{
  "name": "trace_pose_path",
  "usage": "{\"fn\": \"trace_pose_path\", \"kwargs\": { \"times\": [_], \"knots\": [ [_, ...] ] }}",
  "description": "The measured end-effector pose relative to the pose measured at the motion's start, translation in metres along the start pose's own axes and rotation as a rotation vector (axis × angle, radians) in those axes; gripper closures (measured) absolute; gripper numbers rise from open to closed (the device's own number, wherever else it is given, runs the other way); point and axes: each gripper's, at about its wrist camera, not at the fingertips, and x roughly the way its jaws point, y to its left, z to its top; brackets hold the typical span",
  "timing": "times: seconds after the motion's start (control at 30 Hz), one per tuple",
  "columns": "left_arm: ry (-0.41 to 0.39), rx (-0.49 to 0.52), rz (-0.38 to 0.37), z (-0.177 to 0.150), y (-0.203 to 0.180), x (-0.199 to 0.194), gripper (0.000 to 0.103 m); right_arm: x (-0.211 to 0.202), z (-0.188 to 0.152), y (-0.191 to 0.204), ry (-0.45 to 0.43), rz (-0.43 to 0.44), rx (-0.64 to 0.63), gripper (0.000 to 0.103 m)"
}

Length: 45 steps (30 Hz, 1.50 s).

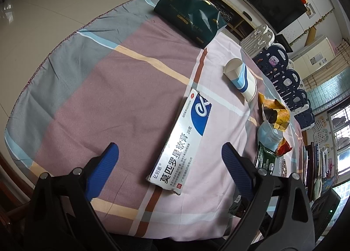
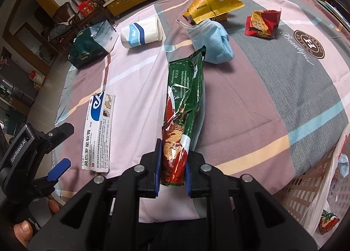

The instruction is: Collect trash

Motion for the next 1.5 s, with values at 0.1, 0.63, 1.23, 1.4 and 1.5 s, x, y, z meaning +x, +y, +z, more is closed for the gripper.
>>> {"fn": "trace_pose_path", "kwargs": {
  "times": [0.1, 0.63, 1.23, 1.4, 1.5],
  "knots": [
    [-0.007, -0.037, -0.048, 0.001, 0.007, -0.003, 0.008, 0.0, 0.0, 0.0, 0.001, 0.001, 0.0, 0.085],
    [0.057, 0.207, 0.119, -0.008, -0.031, 0.017, 0.008, -0.001, 0.0, -0.009, -0.004, 0.044, 0.047, 0.085],
    [0.141, 0.34, 0.253, -0.017, -0.042, 0.039, 0.043, 0.0, 0.001, -0.012, -0.005, 0.049, 0.061, 0.085],
    [0.127, 0.357, 0.263, -0.02, -0.045, 0.036, 0.056, 0.0, 0.001, -0.012, -0.005, 0.048, 0.062, 0.085],
    [0.111, 0.357, 0.264, -0.021, -0.046, 0.033, 0.057, 0.0, 0.001, -0.012, -0.005, 0.048, 0.062, 0.085]
  ]
}}
